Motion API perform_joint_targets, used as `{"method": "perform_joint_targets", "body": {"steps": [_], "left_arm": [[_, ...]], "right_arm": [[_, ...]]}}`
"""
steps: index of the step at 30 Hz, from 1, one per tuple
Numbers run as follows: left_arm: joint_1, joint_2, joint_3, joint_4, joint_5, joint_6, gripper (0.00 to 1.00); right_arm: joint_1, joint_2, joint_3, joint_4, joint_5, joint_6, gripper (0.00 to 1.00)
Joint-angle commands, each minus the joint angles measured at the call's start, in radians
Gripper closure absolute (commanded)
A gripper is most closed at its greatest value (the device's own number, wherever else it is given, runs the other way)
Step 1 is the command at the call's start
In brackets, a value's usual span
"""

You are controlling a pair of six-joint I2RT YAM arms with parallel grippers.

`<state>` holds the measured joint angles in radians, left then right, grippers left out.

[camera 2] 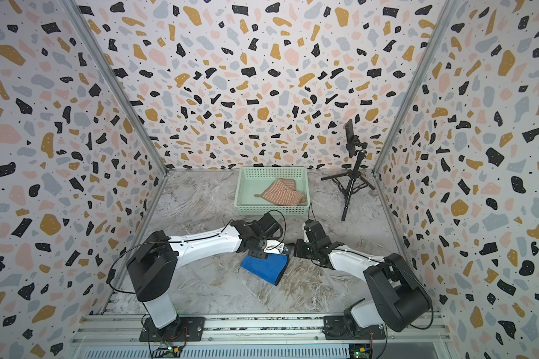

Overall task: Fold the square dishcloth
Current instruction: Fold the cleaning item at the center of the board, then smooth out the cleaning item at the center of the board.

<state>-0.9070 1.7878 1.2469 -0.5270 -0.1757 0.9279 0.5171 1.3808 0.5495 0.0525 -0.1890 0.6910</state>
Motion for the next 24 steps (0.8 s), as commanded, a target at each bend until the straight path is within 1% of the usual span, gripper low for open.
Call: {"method": "perform_joint_targets", "body": {"steps": [1, 4, 6, 9, 12, 13, 15, 19, 24], "left_arm": [[0.018, -0.051, 0.028, 0.046, -0.038, -0.001, 0.33], [0.026, -0.089, 0.014, 0.057, -0.05, -0.005, 0.32], [0.029, -0.101, -0.005, 0.059, -0.055, -0.019, 0.33], [0.033, -0.114, -0.033, 0.013, -0.015, -0.054, 0.4], [0.041, -0.12, -0.072, 0.051, 0.0, -0.069, 0.46], [0.047, -0.12, -0.074, 0.055, 0.005, -0.074, 0.48], [0.061, -0.119, -0.066, 0.039, 0.036, -0.082, 0.52], [0.092, -0.1, -0.023, 0.001, 0.12, -0.11, 0.62], [0.121, -0.013, 0.023, 0.03, 0.11, -0.135, 0.68]], "right_arm": [[-0.002, -0.094, -0.016, -0.035, 0.081, -0.014, 0.97], [-0.003, -0.158, -0.037, -0.05, 0.122, -0.002, 0.98], [-0.002, -0.205, -0.043, -0.063, 0.119, 0.005, 1.0], [-0.002, -0.272, -0.058, -0.046, 0.025, 0.052, 1.0], [0.009, -0.306, -0.093, 0.017, -0.091, 0.133, 1.0], [0.019, -0.311, -0.114, 0.067, -0.123, 0.17, 1.0], [0.049, -0.303, -0.144, 0.154, -0.184, 0.225, 1.0], [0.107, -0.256, -0.17, 0.28, -0.226, 0.308, 1.0], [0.121, -0.136, -0.163, 0.367, -0.235, 0.331, 1.0]]}}
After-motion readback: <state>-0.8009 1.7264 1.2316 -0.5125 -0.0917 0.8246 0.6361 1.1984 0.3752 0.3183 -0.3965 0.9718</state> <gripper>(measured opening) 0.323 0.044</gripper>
